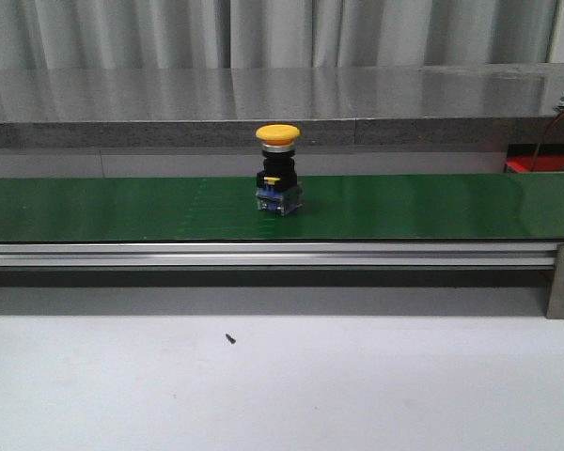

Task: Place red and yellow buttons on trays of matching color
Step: 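Open the left gripper and lift away from the yellow button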

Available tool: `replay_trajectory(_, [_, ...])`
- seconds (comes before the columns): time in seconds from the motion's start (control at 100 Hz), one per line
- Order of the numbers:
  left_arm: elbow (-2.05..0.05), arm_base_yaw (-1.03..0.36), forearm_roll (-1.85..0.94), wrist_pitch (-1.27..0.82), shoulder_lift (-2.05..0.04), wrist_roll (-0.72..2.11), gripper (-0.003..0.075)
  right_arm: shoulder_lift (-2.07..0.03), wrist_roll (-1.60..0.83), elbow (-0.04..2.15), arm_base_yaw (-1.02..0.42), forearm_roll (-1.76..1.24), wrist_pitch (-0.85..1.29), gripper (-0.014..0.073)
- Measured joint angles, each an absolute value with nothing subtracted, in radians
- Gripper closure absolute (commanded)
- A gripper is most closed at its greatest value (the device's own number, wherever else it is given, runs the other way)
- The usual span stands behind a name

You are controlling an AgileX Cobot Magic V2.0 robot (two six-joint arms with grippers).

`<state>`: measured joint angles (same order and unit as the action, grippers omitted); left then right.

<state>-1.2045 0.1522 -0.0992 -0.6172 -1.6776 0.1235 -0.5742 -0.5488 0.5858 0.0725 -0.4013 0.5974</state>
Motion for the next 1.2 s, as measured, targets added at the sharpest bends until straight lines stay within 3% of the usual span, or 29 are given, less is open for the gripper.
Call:
replay_trajectory(0.25, [-1.204,0.137,-0.119,-0.58,-1.619,0.138,0.0131,-0.574,-0.549,0.586,0.072,-0.401,0.597,0.069])
replay_trajectory(0.54, [-1.185,0.066,-0.13,-0.565,-1.397,0.142,0.0132,-0.574,-0.549,0.586,0.072,-0.401,0.597,0.069])
replay_trajectory(0.88, [-0.91,-0.056,-0.159,-0.475,-0.994,0.146,0.0143,-0.574,-0.549,0.586,0.072,-0.401,0.597,0.069])
replay_trajectory(1.02, [-0.77,-0.075,-0.177,-0.454,-0.819,0.146,0.0231,-0.574,-0.549,0.586,0.072,-0.401,0.597,0.069])
replay_trajectory(1.2, [-0.621,-0.075,-0.177,-0.453,-0.631,0.146,0.0475,-0.574,-0.549,0.586,0.072,-0.401,0.597,0.069])
